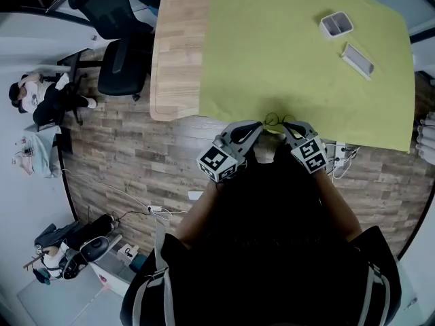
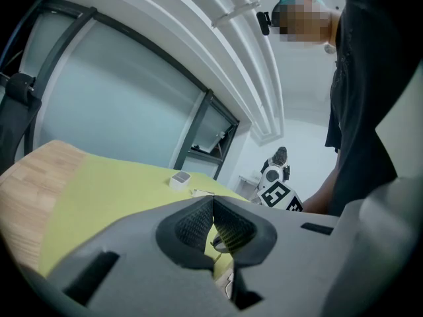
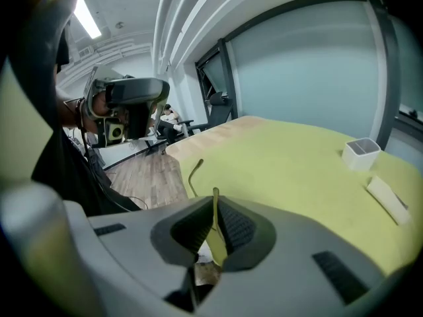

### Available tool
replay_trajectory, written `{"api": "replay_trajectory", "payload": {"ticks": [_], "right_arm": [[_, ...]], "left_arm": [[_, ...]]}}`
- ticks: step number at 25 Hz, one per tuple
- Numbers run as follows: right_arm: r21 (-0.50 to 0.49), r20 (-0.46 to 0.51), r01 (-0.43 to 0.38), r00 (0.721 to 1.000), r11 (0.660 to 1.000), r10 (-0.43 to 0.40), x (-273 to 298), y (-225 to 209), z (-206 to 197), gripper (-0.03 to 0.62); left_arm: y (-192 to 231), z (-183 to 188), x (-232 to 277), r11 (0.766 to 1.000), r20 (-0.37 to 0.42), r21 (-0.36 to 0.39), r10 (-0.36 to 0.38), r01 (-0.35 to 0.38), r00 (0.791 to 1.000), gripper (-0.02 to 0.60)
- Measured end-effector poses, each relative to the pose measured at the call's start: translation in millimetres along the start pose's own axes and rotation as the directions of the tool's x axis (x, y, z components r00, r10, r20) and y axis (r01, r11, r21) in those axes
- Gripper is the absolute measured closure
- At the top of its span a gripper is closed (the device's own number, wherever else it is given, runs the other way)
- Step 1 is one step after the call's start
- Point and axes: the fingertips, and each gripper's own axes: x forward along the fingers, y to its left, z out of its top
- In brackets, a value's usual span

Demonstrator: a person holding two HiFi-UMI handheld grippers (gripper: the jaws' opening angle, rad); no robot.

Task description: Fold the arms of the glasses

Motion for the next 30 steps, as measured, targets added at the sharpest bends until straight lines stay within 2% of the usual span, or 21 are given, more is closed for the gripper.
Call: {"api": "replay_trajectory", "payload": {"ticks": [15, 22, 27, 30], "right_arm": [[-0.008, -0.025, -0.048, 0.999, 0.999, 0.048, 34.1, 8.2, -8.4, 0.560], [-0.049, -0.066, -0.053, 0.997, 0.997, 0.050, 47.6, 11.0, -11.3, 0.562], [-0.136, -0.107, -0.059, 0.993, 0.989, 0.044, 58.5, 21.3, -11.2, 0.560], [-0.141, -0.117, -0.060, 0.992, 0.988, 0.044, 67.5, 21.9, -13.3, 0.560]], "left_arm": [[5.8, -10.1, -24.7, 0.999, 0.003, -0.020, 0.042, -0.042, 0.999, 0.563], [8.5, -9.3, -38.8, 0.998, 0.008, -0.019, 0.061, -0.061, 0.998, 0.563], [11.8, -11.1, -48.7, 0.997, 0.007, -0.023, 0.079, -0.079, 0.997, 0.563], [10.9, -10.1, -52.5, 0.997, 0.004, -0.020, 0.079, -0.078, 0.997, 0.563]]}}
